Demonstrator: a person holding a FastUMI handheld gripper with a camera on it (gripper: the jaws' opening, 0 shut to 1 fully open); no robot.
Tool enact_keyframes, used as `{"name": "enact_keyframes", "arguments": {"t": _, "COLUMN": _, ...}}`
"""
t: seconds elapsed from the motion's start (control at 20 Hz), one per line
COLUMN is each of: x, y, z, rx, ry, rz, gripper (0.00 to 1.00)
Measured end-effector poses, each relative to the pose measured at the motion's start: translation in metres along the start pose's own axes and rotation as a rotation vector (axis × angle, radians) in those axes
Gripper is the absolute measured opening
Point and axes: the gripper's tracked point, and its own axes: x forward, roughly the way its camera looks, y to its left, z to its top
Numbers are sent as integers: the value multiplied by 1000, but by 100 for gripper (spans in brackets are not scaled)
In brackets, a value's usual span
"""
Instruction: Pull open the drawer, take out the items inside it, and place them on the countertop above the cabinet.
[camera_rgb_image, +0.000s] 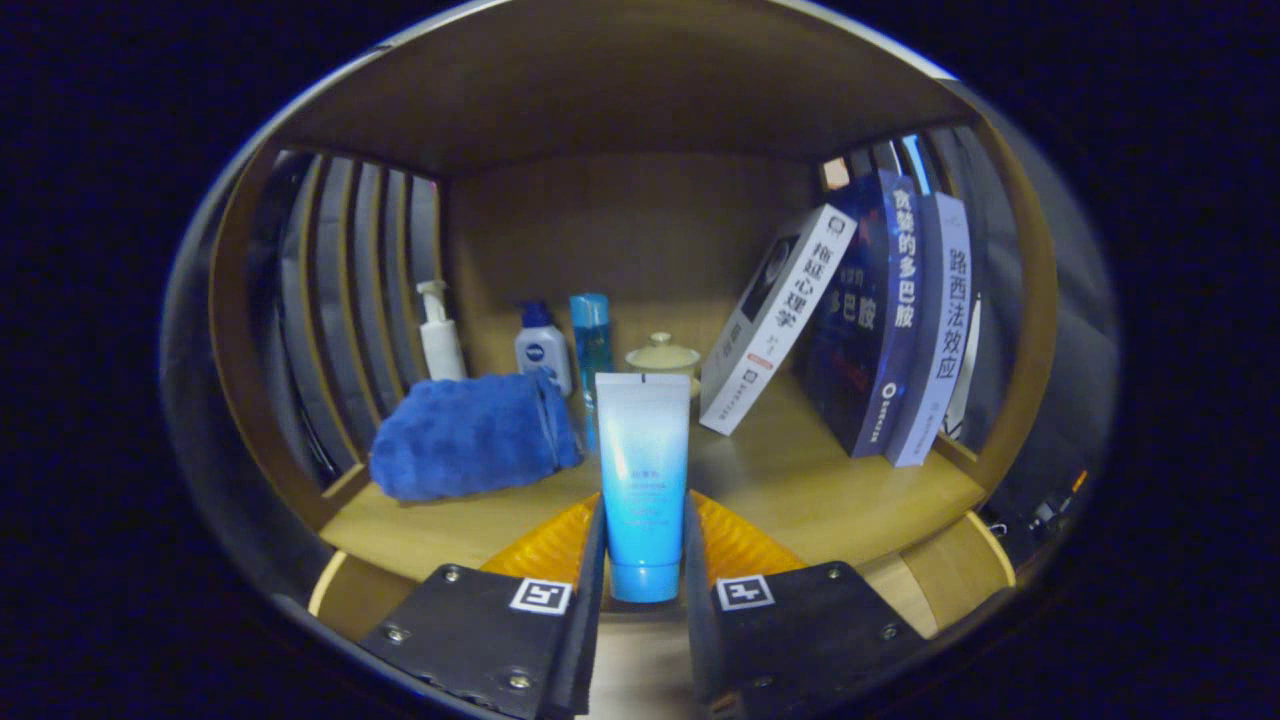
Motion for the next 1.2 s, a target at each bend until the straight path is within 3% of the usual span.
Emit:
{"name": "enact_keyframes", "arguments": {"t": 0.35, "x": 16, "y": -9, "z": -12, "rx": 24, "ry": 21, "rz": -25, "gripper": 42}}
{"name": "enact_keyframes", "arguments": {"t": 0.6, "x": -25, "y": -10, "z": -3, "rx": 53, "ry": -27, "rz": -2, "gripper": 96}}
{"name": "enact_keyframes", "arguments": {"t": 0.85, "x": -100, "y": -19, "z": -4, "rx": 39, "ry": -64, "rz": 12, "gripper": 100}}
{"name": "enact_keyframes", "arguments": {"t": 1.2, "x": -197, "y": -24, "z": -42, "rx": -8, "ry": -139, "rz": 25, "gripper": 99}}
